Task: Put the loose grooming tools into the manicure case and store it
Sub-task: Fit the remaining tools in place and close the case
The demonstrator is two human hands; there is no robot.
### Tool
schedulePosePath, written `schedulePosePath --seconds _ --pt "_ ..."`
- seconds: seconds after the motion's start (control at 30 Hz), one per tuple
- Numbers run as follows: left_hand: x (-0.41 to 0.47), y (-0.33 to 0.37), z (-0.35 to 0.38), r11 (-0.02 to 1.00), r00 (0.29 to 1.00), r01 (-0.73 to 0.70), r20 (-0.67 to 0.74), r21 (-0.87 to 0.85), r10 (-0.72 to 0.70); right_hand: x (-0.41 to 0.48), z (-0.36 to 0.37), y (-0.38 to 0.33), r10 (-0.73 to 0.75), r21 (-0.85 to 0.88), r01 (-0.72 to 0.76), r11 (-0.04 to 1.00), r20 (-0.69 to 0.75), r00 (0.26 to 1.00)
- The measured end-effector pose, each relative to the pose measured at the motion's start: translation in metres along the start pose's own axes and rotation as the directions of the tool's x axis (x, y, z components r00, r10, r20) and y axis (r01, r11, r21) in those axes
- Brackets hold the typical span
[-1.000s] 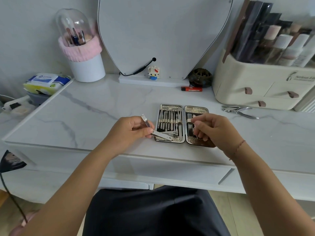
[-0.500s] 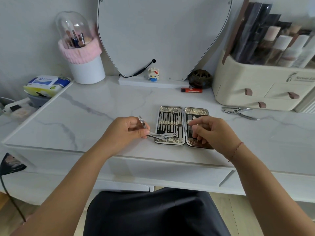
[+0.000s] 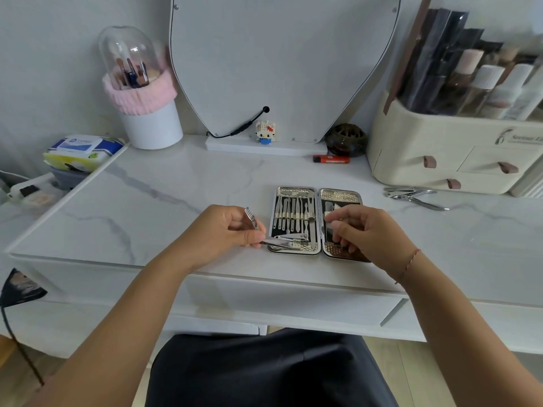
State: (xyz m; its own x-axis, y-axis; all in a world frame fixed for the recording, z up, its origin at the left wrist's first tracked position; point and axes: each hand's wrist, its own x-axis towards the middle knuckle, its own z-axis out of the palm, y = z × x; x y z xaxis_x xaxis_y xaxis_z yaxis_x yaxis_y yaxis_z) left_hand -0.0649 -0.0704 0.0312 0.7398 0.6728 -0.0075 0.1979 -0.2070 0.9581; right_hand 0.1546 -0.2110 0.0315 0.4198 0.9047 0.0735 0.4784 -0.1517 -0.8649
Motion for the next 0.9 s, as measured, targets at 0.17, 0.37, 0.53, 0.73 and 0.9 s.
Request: schedulePosePath --seconds 0.17,0.37,0.53,0.73,0.9 --pt "0.004 0.002 0.005 0.999 1.000 -0.014 0.013 0.041 0.014 0.001 0.000 0.000 0.005 0.001 -0.005 1.000 0.013 1.000" --pt "0.007 0.001 0.015 0.981 1.000 -0.028 0.001 0.190 0.028 0.001 -0.001 0.001 0.018 0.023 -0.019 1.000 0.030 0.999" --pt "0.007 0.000 0.019 0.980 0.999 -0.046 -0.007 0.194 0.048 0.000 -0.001 0.000 0.016 0.022 -0.017 1.000 0.040 0.999" --pt "0.000 -0.001 0.009 0.995 0.998 -0.043 -0.044 -0.088 0.039 0.000 -0.002 0.001 0.032 0.073 -0.036 0.997 0.058 0.998" --pt "0.004 0.006 0.020 0.994 0.995 -0.082 -0.062 -0.070 0.077 0.001 -0.003 0.000 0.044 0.101 -0.052 0.994 0.083 0.996"
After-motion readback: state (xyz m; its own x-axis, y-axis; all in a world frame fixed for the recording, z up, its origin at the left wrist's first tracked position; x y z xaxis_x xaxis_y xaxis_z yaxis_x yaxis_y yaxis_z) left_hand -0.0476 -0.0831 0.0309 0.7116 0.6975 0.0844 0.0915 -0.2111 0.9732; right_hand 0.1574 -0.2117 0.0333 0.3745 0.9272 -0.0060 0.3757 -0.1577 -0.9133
